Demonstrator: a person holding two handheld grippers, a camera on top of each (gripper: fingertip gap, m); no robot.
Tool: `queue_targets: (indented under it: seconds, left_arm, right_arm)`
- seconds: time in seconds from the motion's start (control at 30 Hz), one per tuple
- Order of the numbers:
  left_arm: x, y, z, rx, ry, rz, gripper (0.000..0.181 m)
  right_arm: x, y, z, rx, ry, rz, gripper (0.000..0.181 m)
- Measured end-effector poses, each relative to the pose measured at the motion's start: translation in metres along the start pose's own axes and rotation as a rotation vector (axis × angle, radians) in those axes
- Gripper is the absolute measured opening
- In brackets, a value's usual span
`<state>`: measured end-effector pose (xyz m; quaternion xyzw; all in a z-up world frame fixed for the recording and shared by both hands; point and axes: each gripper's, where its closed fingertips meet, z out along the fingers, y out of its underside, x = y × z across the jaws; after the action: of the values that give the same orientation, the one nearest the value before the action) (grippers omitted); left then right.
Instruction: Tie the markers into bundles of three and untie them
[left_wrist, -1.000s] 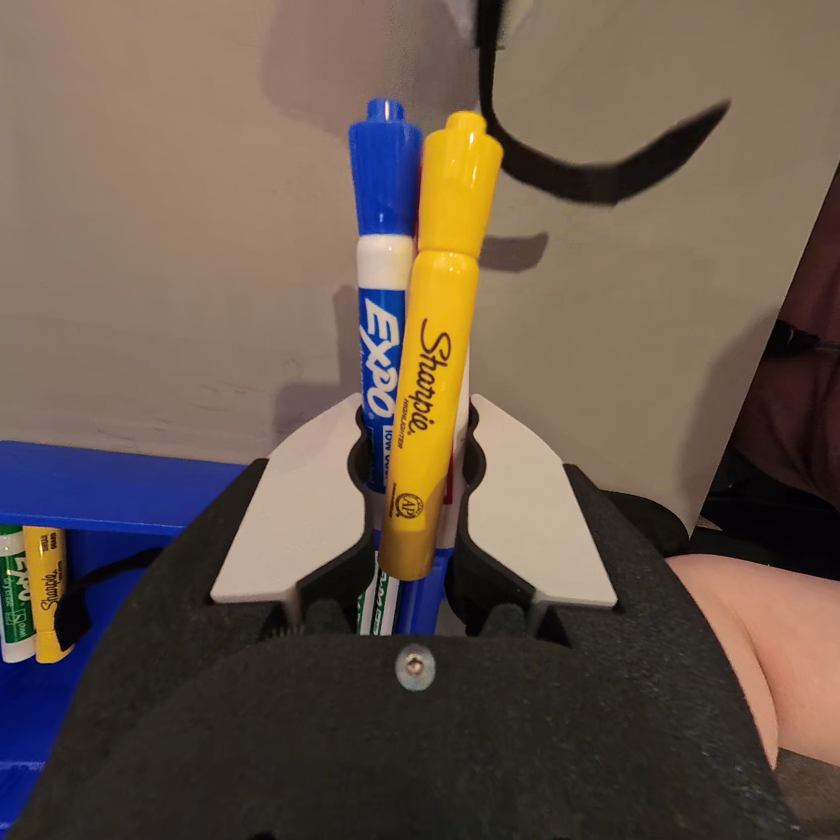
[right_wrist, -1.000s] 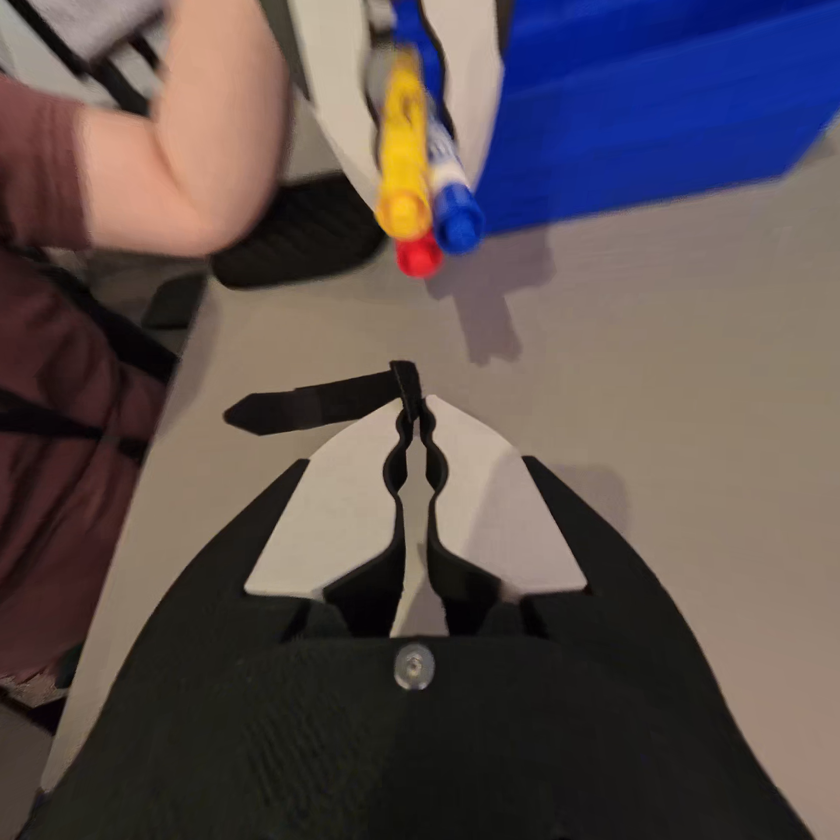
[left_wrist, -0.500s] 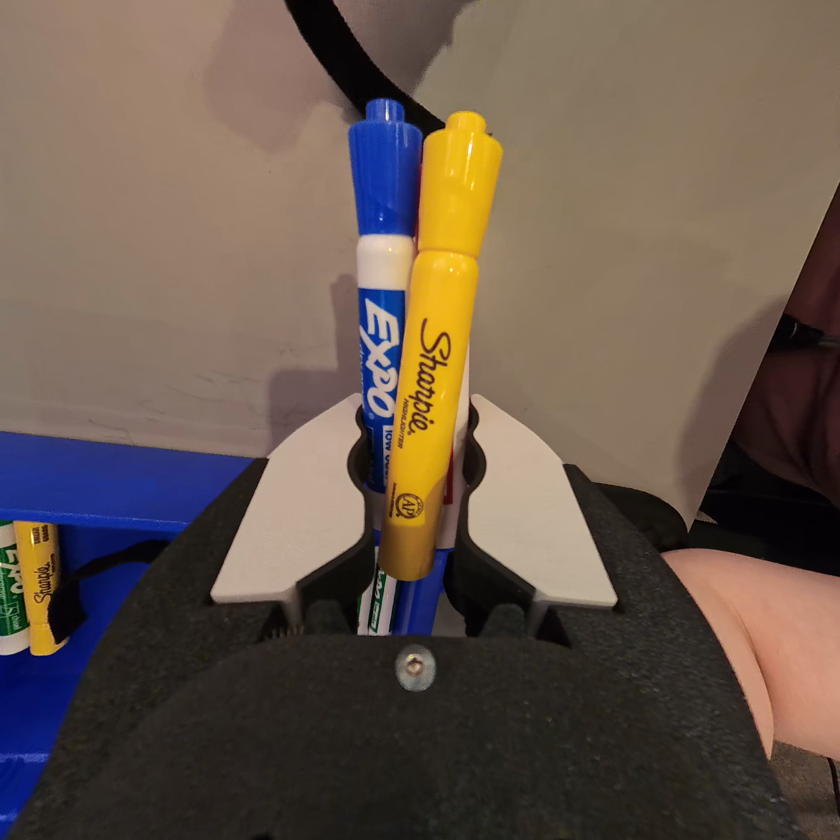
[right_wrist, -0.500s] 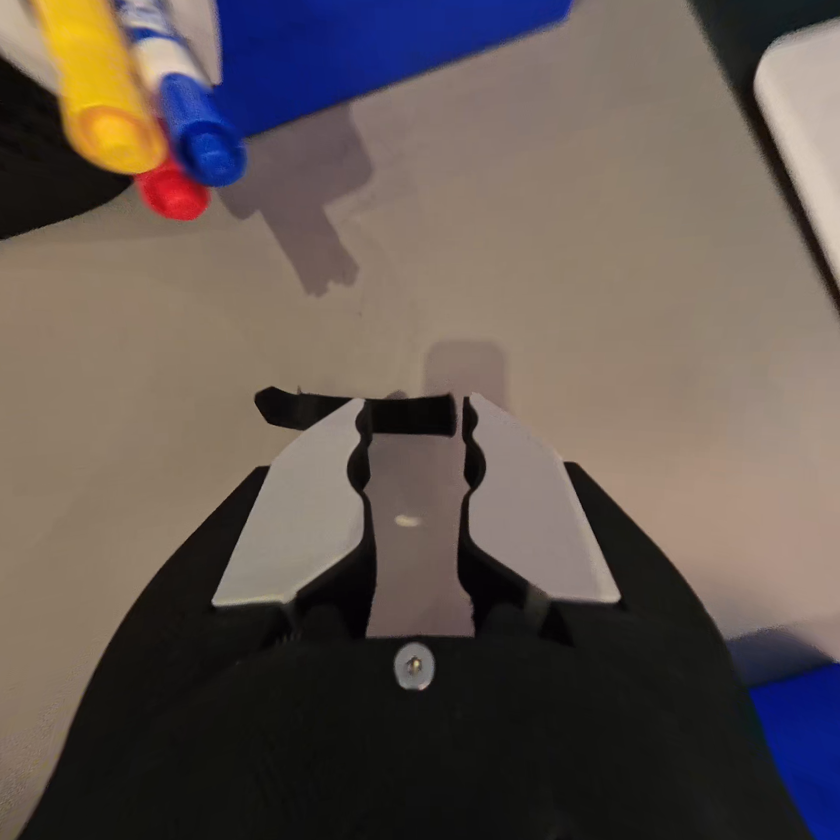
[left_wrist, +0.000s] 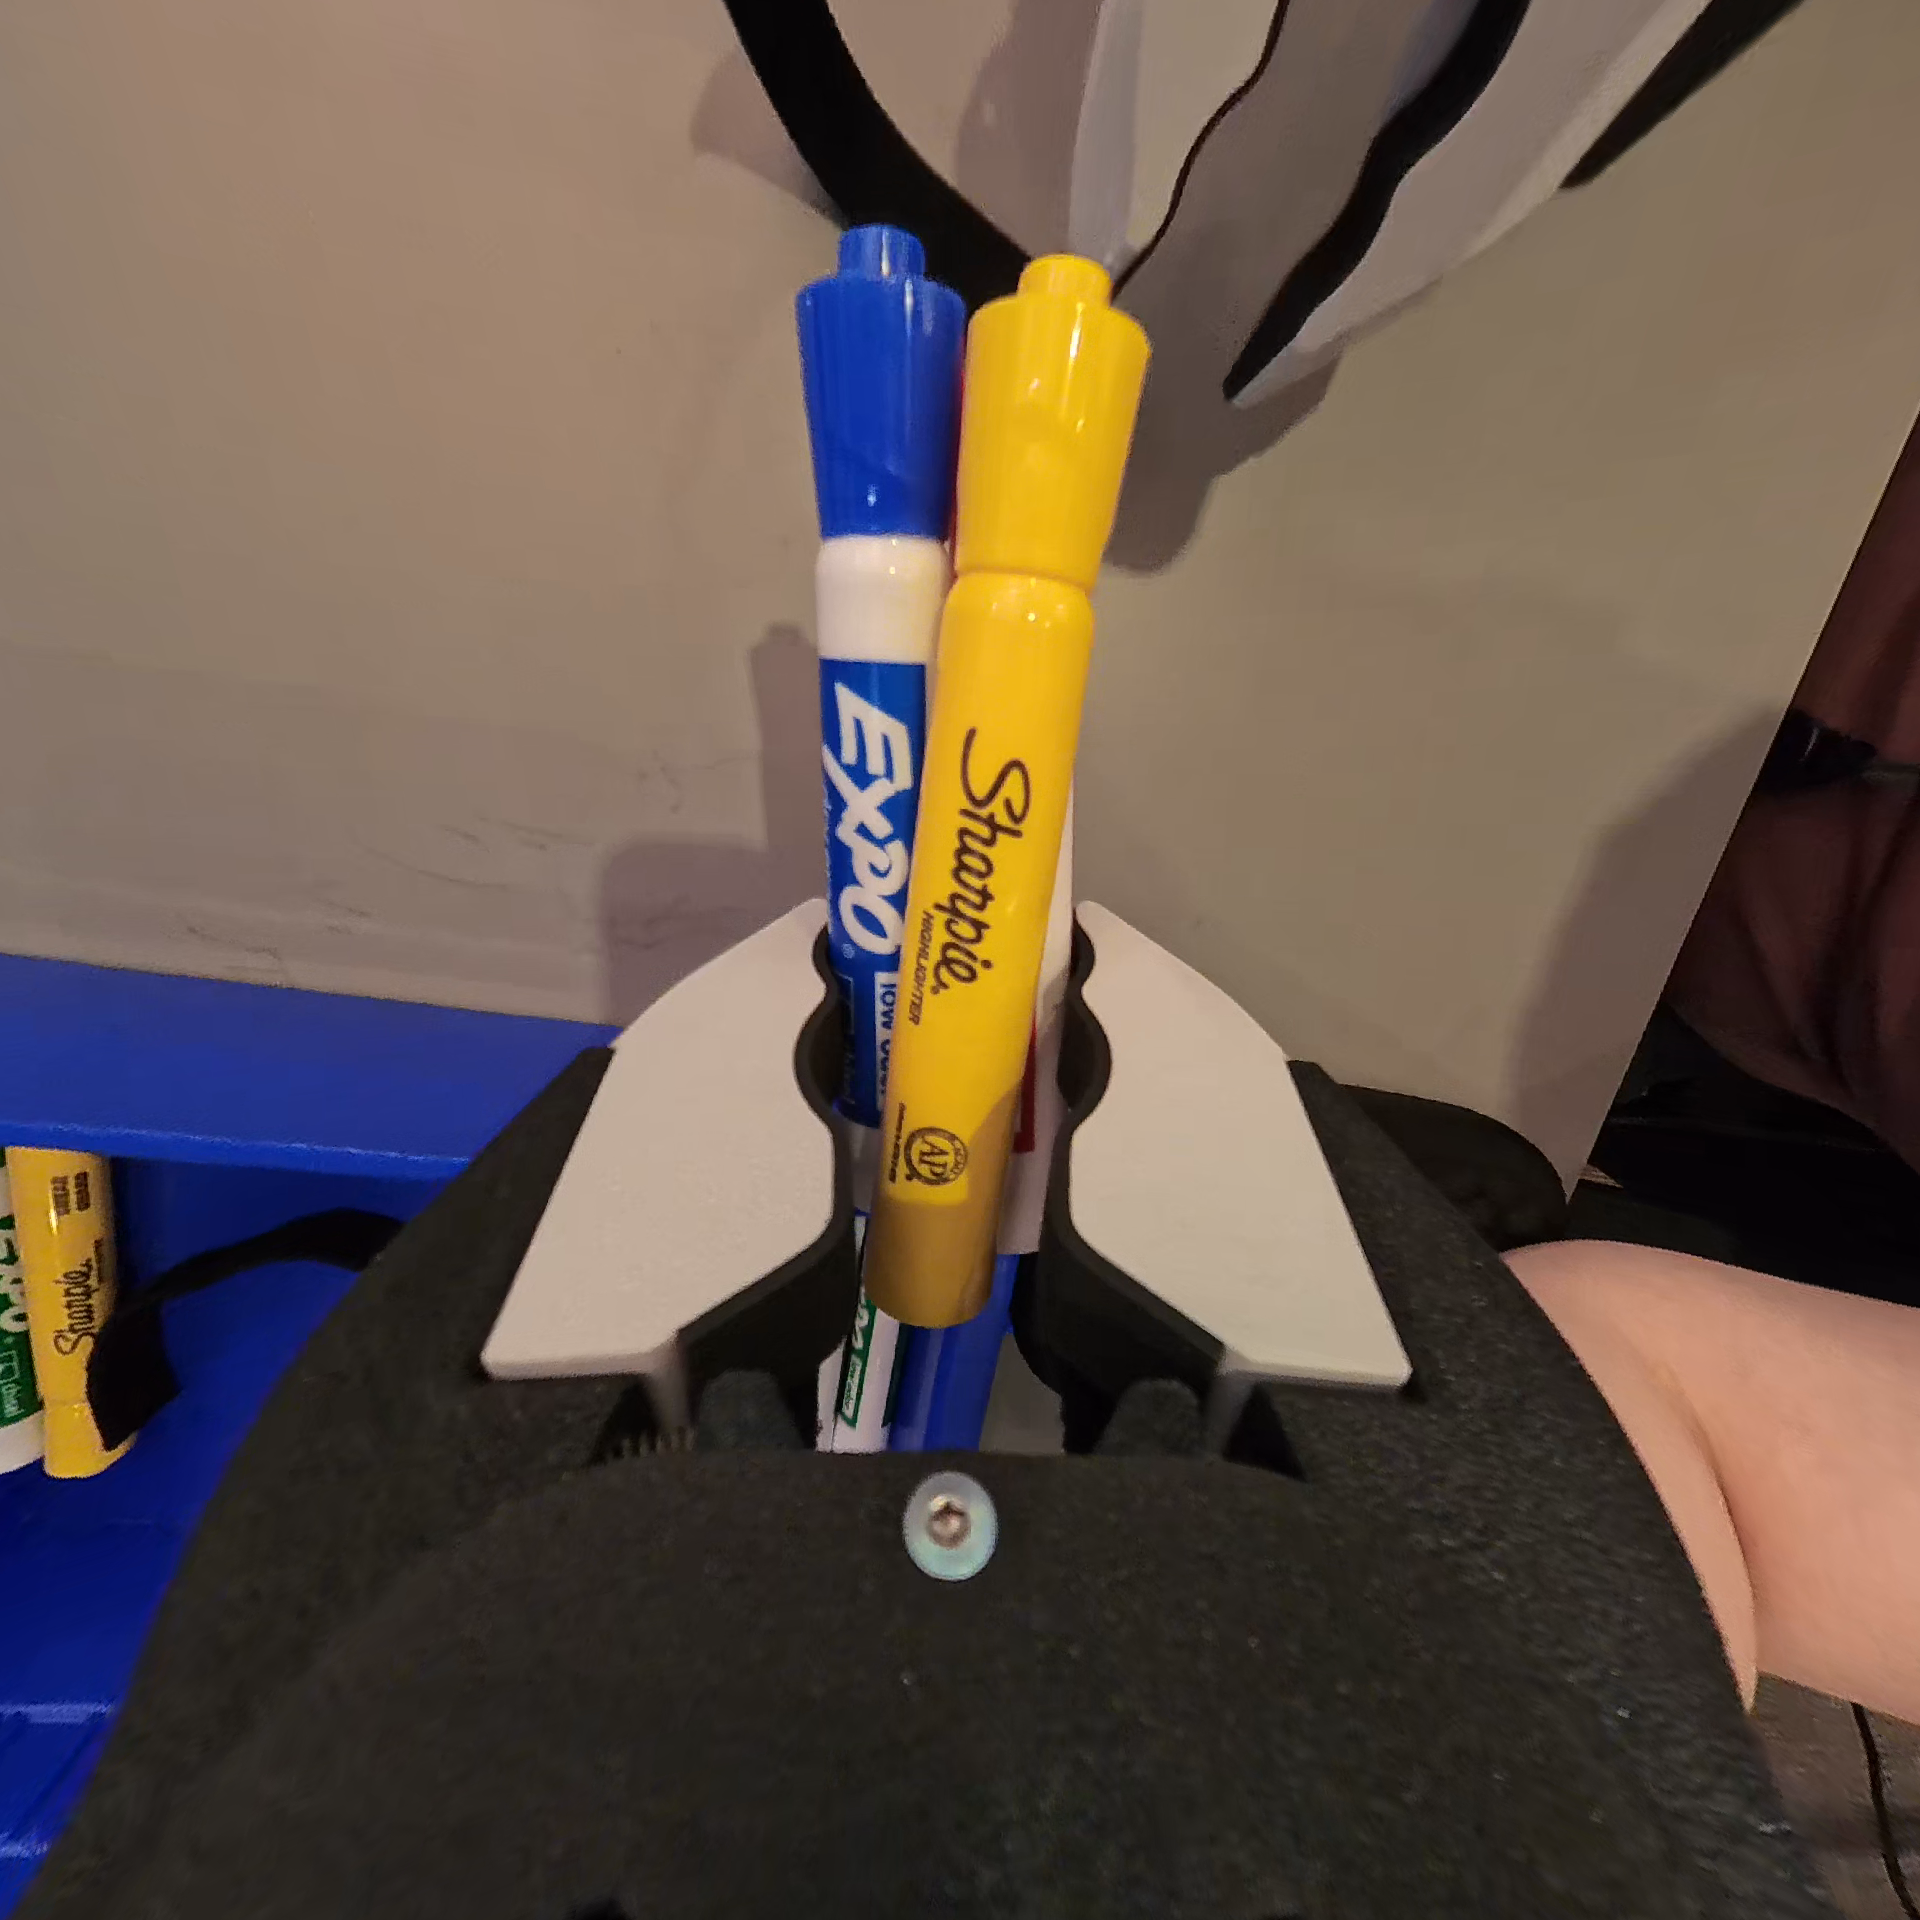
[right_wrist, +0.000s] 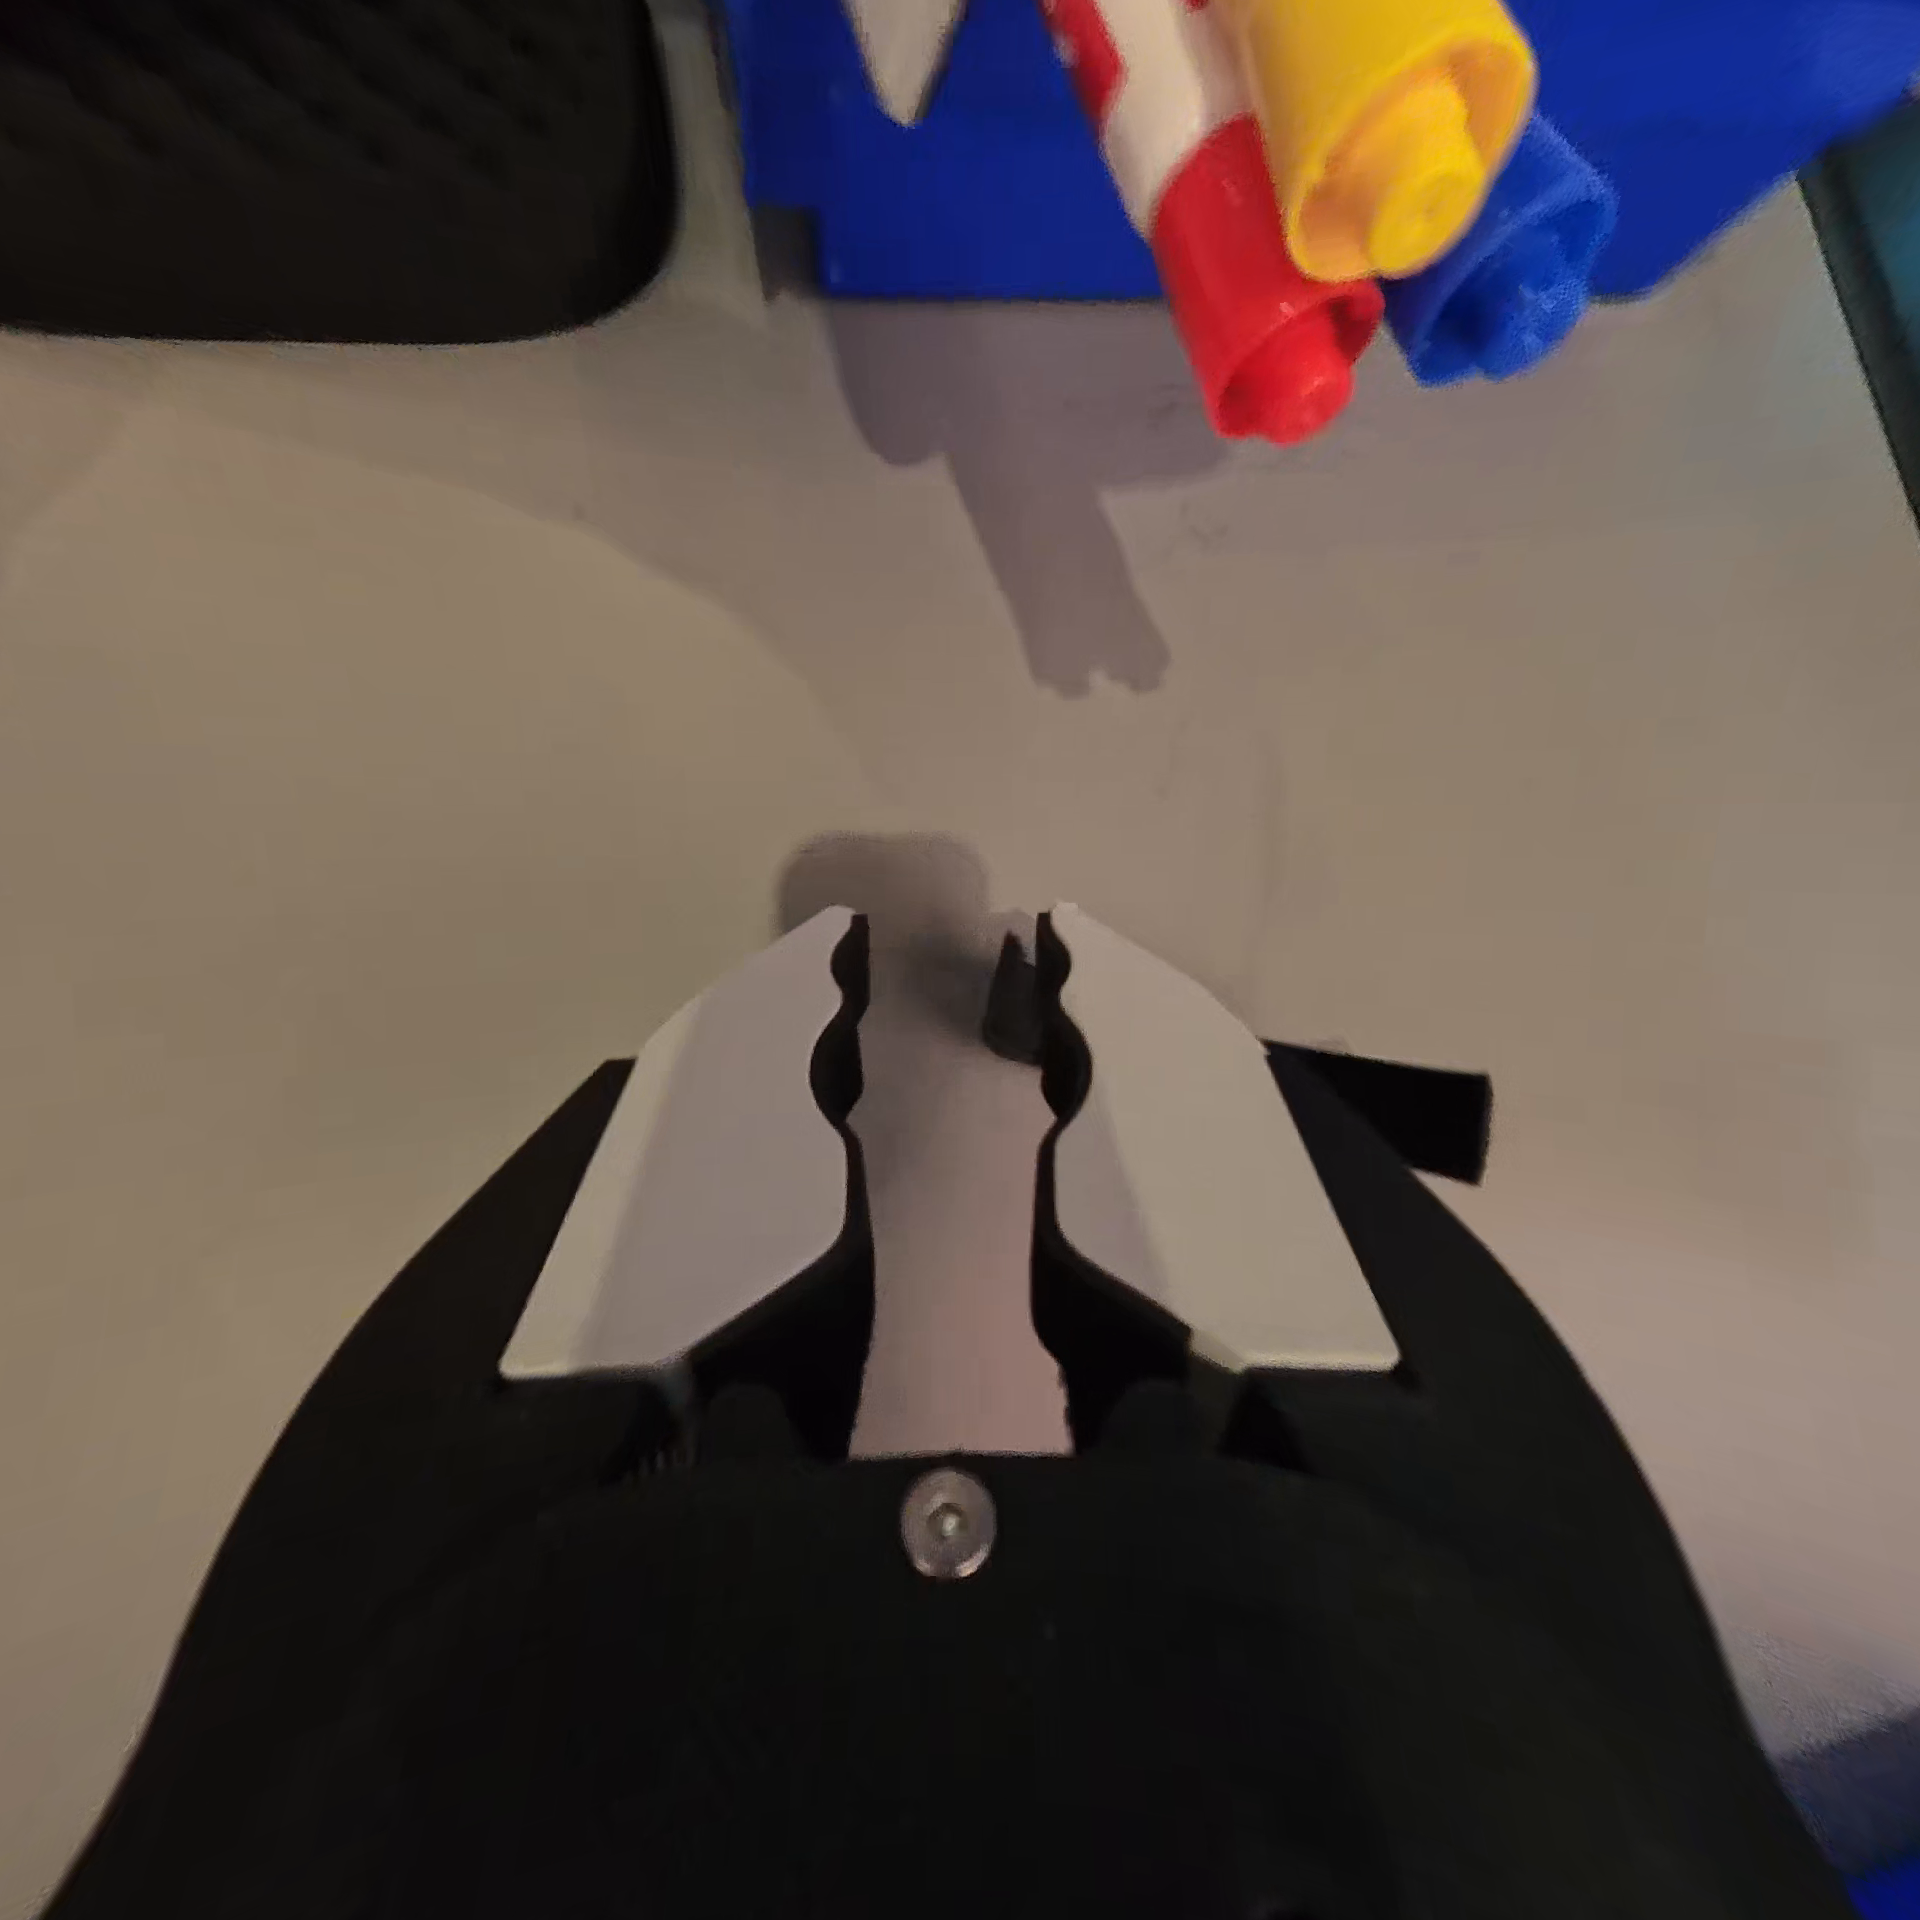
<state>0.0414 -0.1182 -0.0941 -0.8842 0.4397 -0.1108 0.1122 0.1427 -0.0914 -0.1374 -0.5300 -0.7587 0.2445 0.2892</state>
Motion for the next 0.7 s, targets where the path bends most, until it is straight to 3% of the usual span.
queue_targets:
  seconds: [0.07,0.13,0.27,0.43,0.57,0.7]
  left_arm:
    - [0.0,0.0,0.0,0.002,0.0,-0.003,0.038]
    - [0.001,-0.001,0.0,0.005,0.003,0.003,0.038]
    - [0.0,-0.005,0.003,0.003,-0.003,0.005,0.038]
    - [-0.003,-0.014,0.009,-0.002,-0.018,-0.008,0.038]
    - [-0.005,-0.02,0.019,-0.031,-0.025,-0.014,0.039]
    - [-0.003,-0.029,0.028,-0.03,-0.004,-0.014,0.038]
  right_arm:
    - [0.007,0.006,0.006,-0.06,0.054,0.051,0.031]
    - [0.008,0.014,0.009,-0.09,0.064,0.053,0.003]
    - [0.002,0.017,-0.003,-0.068,-0.001,0.07,0.003]
    - [0.006,-0.033,-0.068,0.351,-0.136,0.305,0.003]
    - [0.07,-0.03,-0.117,0.564,0.134,0.505,0.003]
    - [0.119,-0.031,-0.15,0.828,0.281,0.676,0.003]
